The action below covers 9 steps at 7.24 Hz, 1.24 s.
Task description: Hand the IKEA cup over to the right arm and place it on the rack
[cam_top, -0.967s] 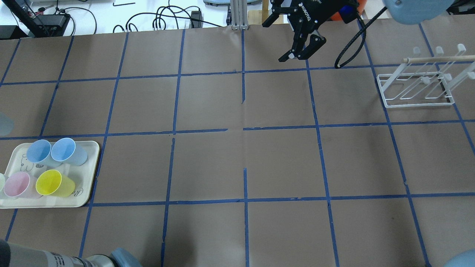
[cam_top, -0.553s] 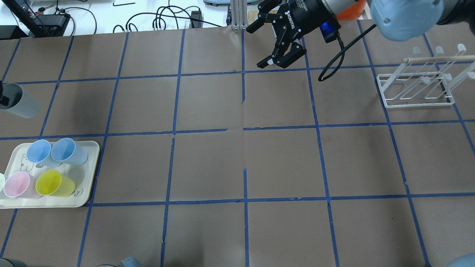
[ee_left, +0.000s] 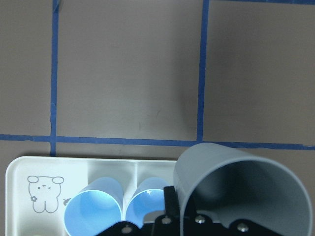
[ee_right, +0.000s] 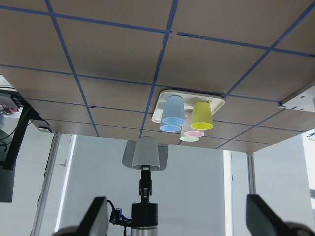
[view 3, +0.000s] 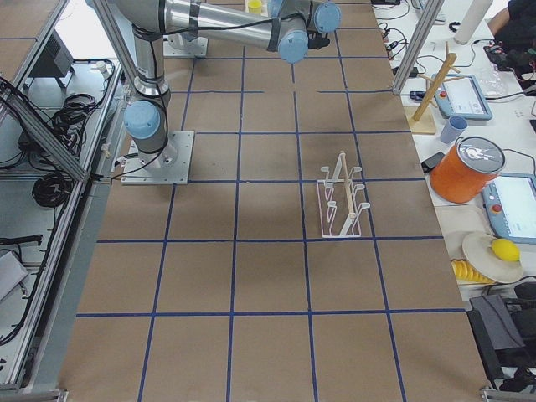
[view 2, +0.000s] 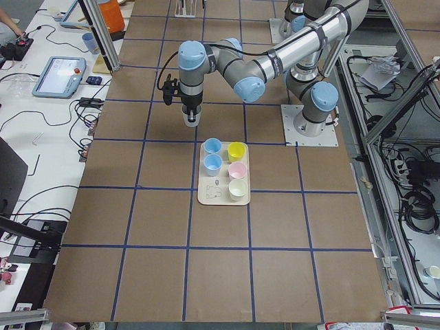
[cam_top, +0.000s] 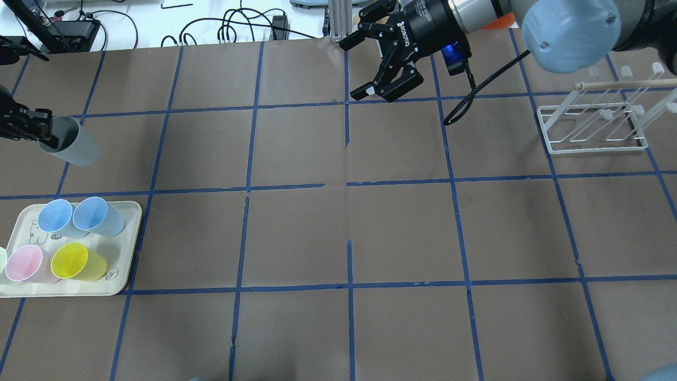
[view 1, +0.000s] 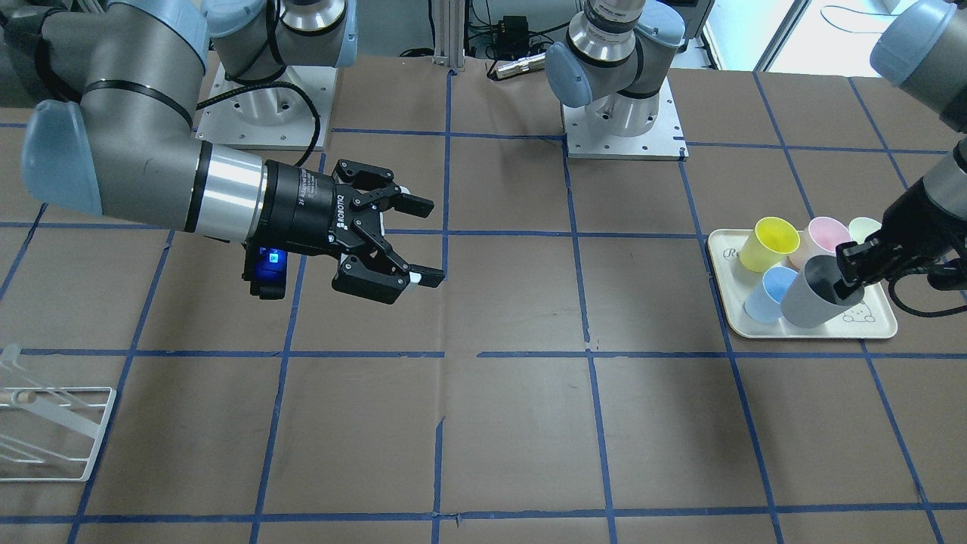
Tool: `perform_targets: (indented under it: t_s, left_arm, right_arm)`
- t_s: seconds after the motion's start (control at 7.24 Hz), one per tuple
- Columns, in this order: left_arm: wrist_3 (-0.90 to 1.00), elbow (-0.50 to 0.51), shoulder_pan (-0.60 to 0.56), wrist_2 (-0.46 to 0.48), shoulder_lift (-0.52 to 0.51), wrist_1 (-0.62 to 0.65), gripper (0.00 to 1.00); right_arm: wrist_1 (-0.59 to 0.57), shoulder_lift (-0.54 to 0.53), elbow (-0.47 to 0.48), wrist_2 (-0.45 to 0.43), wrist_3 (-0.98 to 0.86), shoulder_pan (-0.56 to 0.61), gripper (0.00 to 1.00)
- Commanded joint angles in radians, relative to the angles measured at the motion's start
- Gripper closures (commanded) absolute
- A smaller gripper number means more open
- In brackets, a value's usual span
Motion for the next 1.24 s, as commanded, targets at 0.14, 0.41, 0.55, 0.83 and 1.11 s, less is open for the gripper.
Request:
perform_targets:
  t_s: [0.14, 0.41, 0.55, 0.83, 1.11]
  left_arm:
    - [-0.14, -0.003, -0.115, -0.044, 0.004, 0.0, 1.0]
    - [-0.193, -0.006, -0.123, -0.255, 0.012, -0.042, 1.0]
    - [-0.208, -0.018, -0.129, -0.379, 0.009, -0.05, 1.0]
    - [-0.21, -0.078, -0.143, -0.591, 0.026, -0.047, 1.0]
    - [-0.237, -0.084, -0.146, -0.722, 0.035, -0.047, 1.0]
  right_arm:
    - [0.001, 0.006, 0.014, 0.007, 0.003, 0.0, 0.0]
    - [-0.001, 0.009, 0.015, 0.005, 0.001, -0.001, 0.0]
    - [0.001, 0.009, 0.015, 0.004, 0.003, -0.001, 0.0]
    - [0.007, 0.006, 0.017, 0.001, 0.006, 0.0, 0.0]
    - [0.013, 0.006, 0.017, 0.005, 0.016, 0.0, 0.0]
